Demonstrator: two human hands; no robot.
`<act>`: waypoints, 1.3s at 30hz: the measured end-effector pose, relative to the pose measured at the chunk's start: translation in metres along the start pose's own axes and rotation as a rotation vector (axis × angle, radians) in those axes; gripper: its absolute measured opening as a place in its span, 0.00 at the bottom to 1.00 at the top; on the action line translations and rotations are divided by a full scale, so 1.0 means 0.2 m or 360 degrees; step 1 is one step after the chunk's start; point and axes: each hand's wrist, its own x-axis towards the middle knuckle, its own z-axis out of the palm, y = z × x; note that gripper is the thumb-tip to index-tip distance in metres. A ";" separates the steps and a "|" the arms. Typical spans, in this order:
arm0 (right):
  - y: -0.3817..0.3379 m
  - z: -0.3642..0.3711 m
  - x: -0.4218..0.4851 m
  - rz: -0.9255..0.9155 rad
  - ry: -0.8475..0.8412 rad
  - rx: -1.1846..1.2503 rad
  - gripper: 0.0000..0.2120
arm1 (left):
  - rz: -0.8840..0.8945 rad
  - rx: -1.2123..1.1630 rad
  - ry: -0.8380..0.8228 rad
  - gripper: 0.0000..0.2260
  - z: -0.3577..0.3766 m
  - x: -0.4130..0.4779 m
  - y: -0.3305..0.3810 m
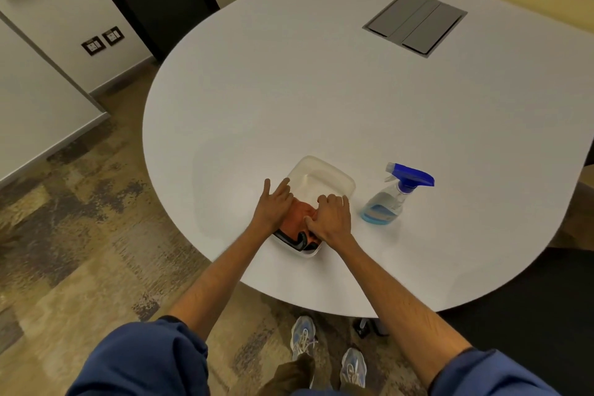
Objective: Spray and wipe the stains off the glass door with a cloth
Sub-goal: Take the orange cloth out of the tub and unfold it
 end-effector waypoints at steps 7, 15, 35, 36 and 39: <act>-0.05 -0.05 0.05 0.0204 -0.0114 0.0235 0.16 | 0.0021 -0.0069 0.0089 0.11 0.00 0.01 -0.01; -0.05 -0.23 0.07 0.0372 0.0007 0.1053 0.18 | -0.0073 -0.0541 0.0156 0.23 -0.08 0.02 -0.06; 0.01 -0.77 -0.01 -0.0615 -0.0269 0.1492 0.20 | -0.0849 -0.2517 -0.0609 0.32 -0.44 -0.18 -0.27; -0.01 -0.78 -0.02 -0.0649 -0.0287 0.1506 0.20 | -0.0915 -0.2607 -0.0640 0.30 -0.44 -0.22 -0.27; -0.03 -0.81 -0.04 -0.0712 -0.0368 0.1583 0.18 | -0.0954 -0.2824 -0.0604 0.22 -0.45 -0.34 -0.31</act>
